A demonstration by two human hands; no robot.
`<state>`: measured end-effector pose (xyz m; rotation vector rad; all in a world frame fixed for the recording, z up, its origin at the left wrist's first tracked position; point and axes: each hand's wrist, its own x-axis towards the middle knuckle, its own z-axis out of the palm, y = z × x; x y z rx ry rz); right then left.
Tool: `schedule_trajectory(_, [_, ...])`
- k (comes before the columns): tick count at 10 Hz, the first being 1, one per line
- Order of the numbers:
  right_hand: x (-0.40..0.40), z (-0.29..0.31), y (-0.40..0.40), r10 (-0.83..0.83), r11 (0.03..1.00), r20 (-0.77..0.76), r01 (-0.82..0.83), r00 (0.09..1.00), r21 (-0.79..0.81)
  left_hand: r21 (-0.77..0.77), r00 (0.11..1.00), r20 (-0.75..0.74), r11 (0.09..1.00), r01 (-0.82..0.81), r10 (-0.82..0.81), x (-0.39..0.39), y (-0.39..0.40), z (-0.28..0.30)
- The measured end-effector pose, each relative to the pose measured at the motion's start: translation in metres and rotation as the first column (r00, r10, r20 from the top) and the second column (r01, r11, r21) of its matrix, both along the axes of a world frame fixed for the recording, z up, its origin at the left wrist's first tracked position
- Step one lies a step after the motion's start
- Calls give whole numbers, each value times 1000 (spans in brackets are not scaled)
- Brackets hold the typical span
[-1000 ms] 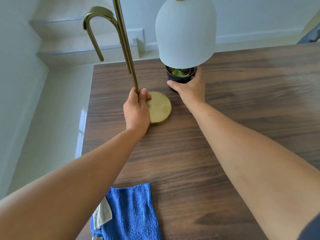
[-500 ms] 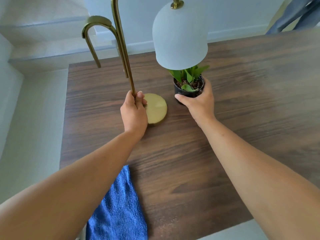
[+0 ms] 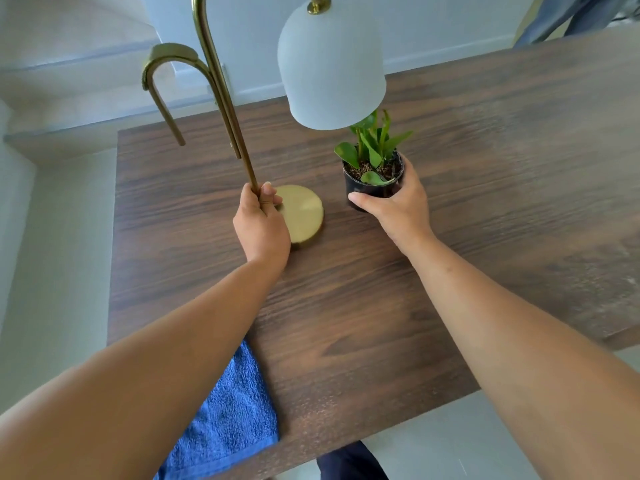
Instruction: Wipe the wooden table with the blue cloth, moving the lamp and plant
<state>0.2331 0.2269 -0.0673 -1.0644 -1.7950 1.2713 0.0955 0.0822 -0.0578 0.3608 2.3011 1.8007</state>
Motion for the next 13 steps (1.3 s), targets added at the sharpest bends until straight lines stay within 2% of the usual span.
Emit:
schedule_trajectory(6, [-15, 4, 12, 43, 998, 71, -40, 997, -44, -19, 1000, 19, 1000, -10, 10, -28, 11, 4])
schedule_trajectory(10, [-20, 2, 15, 78, 996, 72, -76, 994, -37, -100, 998, 5, 993, 66, -65, -32, 4, 7])
schedule_trajectory(11, [-13, 2, 13, 76, 997, 110, -72, 991, -37, -140, 995, -6, 985, 99, -101, -32, -3, 10])
schedule_trajectory(13, [11, 1, -7, 28, 999, 320, -40, 947, 30, -250, 983, -181, 968, -11, -35, -1, -34, -1])
